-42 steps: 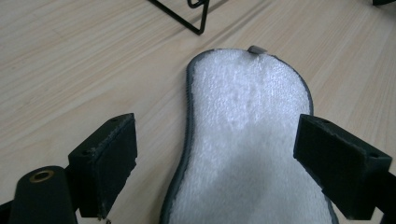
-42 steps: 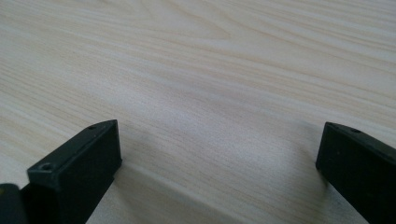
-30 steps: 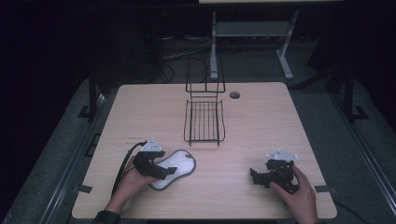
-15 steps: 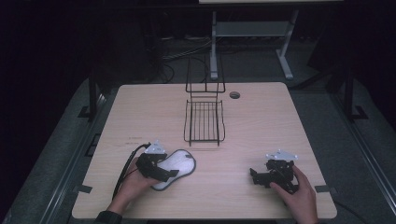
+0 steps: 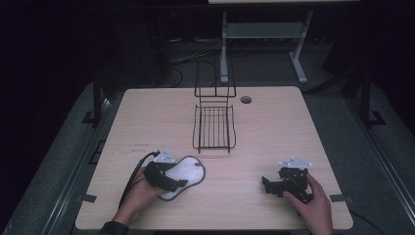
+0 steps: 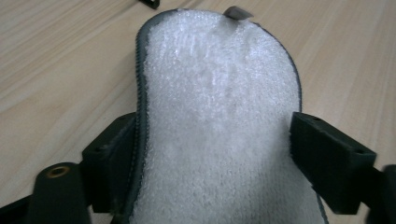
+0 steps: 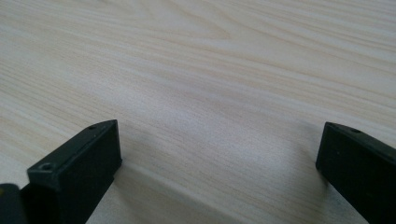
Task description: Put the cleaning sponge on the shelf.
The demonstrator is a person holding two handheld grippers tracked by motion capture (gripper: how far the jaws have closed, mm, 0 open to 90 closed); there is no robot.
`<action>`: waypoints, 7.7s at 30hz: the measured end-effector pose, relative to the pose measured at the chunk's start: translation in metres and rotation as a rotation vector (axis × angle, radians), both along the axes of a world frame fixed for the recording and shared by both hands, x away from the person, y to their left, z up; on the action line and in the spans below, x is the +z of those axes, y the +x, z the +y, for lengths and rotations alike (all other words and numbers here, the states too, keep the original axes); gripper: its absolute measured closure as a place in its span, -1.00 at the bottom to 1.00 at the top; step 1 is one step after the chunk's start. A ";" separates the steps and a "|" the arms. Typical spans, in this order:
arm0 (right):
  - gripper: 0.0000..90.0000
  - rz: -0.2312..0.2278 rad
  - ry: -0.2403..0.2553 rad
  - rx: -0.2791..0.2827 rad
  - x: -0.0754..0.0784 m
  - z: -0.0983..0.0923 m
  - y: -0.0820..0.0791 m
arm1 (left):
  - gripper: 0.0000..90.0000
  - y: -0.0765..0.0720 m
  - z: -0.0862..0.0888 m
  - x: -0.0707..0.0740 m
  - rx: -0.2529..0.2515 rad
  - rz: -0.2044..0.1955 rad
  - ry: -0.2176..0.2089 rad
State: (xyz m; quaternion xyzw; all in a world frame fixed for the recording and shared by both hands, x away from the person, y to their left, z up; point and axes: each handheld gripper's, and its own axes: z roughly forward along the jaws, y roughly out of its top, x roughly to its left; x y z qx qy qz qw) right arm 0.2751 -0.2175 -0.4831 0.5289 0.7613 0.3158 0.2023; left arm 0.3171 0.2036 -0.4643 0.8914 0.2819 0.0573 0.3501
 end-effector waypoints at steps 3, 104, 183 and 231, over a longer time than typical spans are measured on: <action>-1.00 0.000 0.000 0.000 0.000 0.000 0.000 | -0.55 -0.001 0.000 0.001 -0.005 -0.006 0.007; -1.00 -0.001 0.000 0.002 0.000 0.000 0.000 | 0.78 0.016 0.041 0.088 0.049 -0.045 -0.287; -1.00 0.000 0.000 0.002 0.000 0.000 0.000 | 0.78 0.127 -0.048 0.099 0.032 -0.078 -0.340; -1.00 0.000 0.000 0.002 0.000 0.000 0.000 | 0.51 0.174 -0.061 0.057 0.142 -0.067 -0.246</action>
